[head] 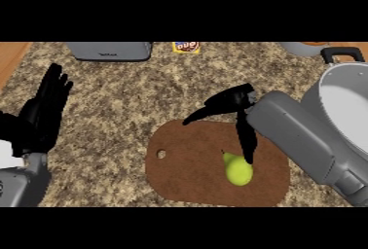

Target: Pick the pear from the cutting board and place it in the pot

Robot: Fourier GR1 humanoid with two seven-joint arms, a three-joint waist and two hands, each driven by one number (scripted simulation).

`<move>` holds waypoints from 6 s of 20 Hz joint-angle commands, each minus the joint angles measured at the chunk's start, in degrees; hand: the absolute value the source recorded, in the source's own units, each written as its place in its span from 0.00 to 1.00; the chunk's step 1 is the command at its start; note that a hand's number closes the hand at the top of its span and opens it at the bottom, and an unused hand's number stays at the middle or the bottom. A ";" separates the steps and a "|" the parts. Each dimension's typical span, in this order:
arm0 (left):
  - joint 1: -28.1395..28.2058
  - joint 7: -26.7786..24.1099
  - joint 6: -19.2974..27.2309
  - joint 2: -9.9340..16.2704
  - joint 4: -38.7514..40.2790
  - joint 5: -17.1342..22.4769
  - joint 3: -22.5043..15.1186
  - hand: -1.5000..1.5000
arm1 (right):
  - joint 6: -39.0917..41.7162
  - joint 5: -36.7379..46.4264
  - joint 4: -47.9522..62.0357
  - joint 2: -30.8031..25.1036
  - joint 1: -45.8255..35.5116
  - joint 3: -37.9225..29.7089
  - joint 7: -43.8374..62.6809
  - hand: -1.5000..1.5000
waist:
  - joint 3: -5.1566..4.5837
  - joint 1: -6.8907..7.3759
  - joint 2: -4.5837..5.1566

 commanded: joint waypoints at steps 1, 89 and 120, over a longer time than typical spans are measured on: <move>1.48 -0.03 1.95 -2.16 -2.18 -3.03 -1.81 0.50 | 7.46 1.15 -0.19 -1.42 0.02 -0.64 -4.19 0.00 | 0.01 -0.31 -0.03; -1.16 6.16 -6.77 -5.74 -2.68 -6.43 9.41 0.50 | -58.19 19.78 -60.20 -0.62 53.93 -57.29 33.74 1.00 | 0.10 -1.15 0.00; -2.86 4.59 -6.52 -9.00 -1.58 -10.12 8.08 0.50 | -62.26 17.32 11.18 -3.96 24.10 -69.29 -2.69 0.00 | 0.20 0.55 0.27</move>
